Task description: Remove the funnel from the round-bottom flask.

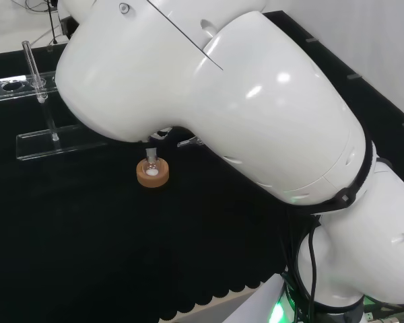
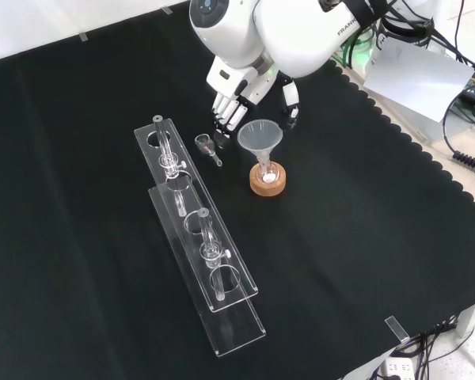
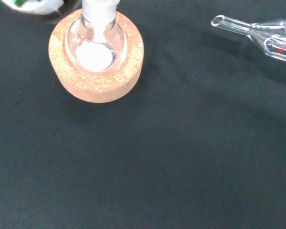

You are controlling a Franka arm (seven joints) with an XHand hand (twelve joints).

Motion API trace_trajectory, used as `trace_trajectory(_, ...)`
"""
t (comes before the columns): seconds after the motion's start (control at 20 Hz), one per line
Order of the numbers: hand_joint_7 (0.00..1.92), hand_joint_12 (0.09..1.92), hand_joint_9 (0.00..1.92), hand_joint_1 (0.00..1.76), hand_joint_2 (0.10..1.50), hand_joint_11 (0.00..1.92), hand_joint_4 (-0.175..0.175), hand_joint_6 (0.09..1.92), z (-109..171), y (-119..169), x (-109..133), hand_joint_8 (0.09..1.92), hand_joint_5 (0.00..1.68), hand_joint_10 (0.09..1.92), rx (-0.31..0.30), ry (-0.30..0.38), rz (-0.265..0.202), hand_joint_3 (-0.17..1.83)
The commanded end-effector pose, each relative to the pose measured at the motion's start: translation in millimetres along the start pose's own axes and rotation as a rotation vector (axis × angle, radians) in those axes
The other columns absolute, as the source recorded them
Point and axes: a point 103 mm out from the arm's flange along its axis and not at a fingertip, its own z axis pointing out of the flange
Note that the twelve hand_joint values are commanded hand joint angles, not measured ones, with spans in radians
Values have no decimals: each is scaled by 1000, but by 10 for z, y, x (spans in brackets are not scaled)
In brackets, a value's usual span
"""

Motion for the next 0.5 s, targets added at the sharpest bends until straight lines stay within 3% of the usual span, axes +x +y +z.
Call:
trace_trajectory(0.05,0,1448,217,737,583,383,-66,87,67,68,-44,664,95,833,2,1,-17,548)
trace_trajectory(0.3,0,1453,243,739,583,380,-65,87,35,80,40,679,102,835,7,-10,-7,550)
trace_trajectory(0.5,0,1454,257,742,582,379,-64,87,21,31,-60,688,109,830,1,12,-2,552)
